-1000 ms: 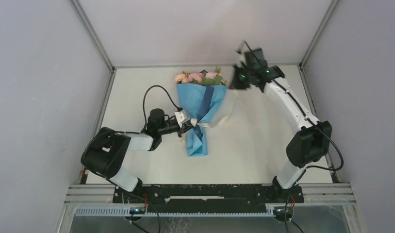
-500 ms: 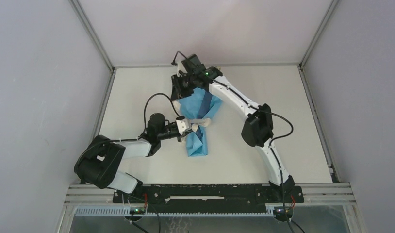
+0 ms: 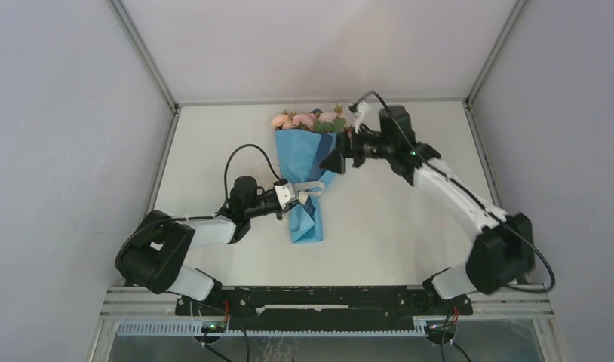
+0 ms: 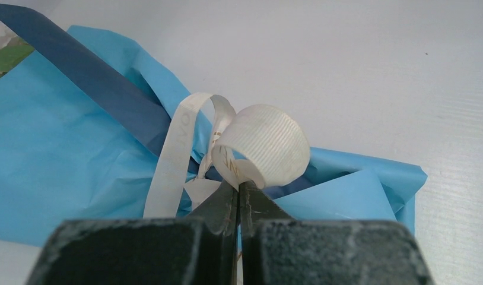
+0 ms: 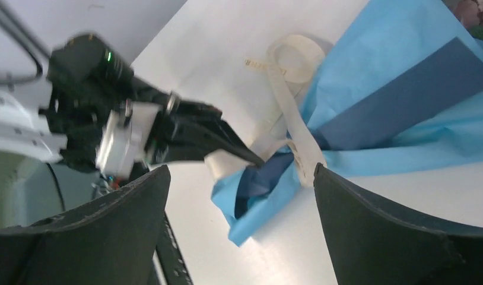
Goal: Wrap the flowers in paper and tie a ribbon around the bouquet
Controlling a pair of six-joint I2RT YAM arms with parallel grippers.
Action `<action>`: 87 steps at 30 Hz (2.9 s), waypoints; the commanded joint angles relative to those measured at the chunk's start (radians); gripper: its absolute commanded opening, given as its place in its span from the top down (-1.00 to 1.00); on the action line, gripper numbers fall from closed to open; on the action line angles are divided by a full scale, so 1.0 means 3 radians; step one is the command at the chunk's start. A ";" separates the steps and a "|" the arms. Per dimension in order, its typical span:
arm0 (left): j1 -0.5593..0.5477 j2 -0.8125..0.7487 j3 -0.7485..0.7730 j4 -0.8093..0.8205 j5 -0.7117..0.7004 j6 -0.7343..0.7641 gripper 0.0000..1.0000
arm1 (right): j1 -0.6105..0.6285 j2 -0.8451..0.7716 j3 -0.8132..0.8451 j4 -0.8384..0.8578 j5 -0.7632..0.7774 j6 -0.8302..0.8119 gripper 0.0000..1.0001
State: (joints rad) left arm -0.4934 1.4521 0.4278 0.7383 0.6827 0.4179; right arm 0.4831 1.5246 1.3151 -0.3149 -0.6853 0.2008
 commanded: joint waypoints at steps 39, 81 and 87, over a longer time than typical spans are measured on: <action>-0.0020 -0.0222 0.0206 -0.0444 0.0197 0.0156 0.17 | 0.0342 0.0394 -0.0862 0.1439 -0.0613 -0.0612 1.00; 0.1087 0.2076 0.4067 -0.5342 -0.2063 -0.1223 1.00 | 0.0351 0.0320 -0.0862 0.1319 -0.0467 -0.0584 1.00; 0.1081 0.0830 0.3568 -0.5058 -0.1254 -0.0842 1.00 | 0.0327 0.0316 -0.0864 0.1337 -0.0371 -0.0465 1.00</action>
State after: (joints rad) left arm -0.1688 2.0480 1.5806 -0.8421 0.1253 0.0704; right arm 0.5850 1.6615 1.0203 0.0502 -0.8116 0.0277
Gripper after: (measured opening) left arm 0.005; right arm 0.007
